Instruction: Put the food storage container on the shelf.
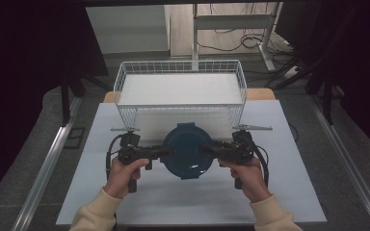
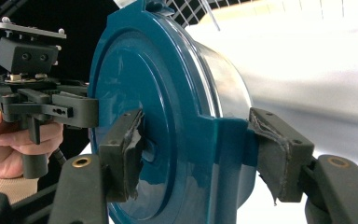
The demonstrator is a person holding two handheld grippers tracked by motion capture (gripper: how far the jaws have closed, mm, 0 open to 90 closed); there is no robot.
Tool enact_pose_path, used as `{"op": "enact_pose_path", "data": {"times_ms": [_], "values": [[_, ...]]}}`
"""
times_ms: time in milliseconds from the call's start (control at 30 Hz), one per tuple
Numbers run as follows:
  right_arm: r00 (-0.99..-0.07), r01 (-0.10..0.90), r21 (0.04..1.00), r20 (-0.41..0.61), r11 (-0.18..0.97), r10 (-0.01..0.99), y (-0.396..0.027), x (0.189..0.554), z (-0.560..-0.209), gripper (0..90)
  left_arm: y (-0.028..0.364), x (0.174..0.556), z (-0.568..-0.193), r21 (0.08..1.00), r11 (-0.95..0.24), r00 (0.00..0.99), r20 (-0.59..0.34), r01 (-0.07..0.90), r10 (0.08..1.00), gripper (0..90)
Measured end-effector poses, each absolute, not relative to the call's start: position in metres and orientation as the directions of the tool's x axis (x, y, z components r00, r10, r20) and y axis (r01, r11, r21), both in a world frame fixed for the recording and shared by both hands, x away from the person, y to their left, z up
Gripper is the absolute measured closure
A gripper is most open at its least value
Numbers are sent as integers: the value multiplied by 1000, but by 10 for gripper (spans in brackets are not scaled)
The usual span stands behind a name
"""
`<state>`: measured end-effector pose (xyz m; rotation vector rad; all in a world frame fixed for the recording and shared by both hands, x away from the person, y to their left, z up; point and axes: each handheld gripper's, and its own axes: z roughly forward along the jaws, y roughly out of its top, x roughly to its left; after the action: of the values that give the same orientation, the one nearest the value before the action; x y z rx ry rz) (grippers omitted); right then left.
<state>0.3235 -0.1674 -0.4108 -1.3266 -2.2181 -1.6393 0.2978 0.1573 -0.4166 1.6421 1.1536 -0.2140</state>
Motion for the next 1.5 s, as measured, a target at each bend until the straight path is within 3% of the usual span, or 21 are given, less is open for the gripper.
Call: {"op": "enact_pose_path", "data": {"times_ms": [667, 1500], "values": [[-673, 599, 799, 462, 59, 578, -159, 359, -334, 376, 166, 333, -345, 710, 37, 568, -592, 703, 571, 447], [-670, 607, 793, 475, 51, 571, -154, 413, -290, 377, 171, 389, -298, 720, 47, 570, -585, 692, 576, 451]]}}
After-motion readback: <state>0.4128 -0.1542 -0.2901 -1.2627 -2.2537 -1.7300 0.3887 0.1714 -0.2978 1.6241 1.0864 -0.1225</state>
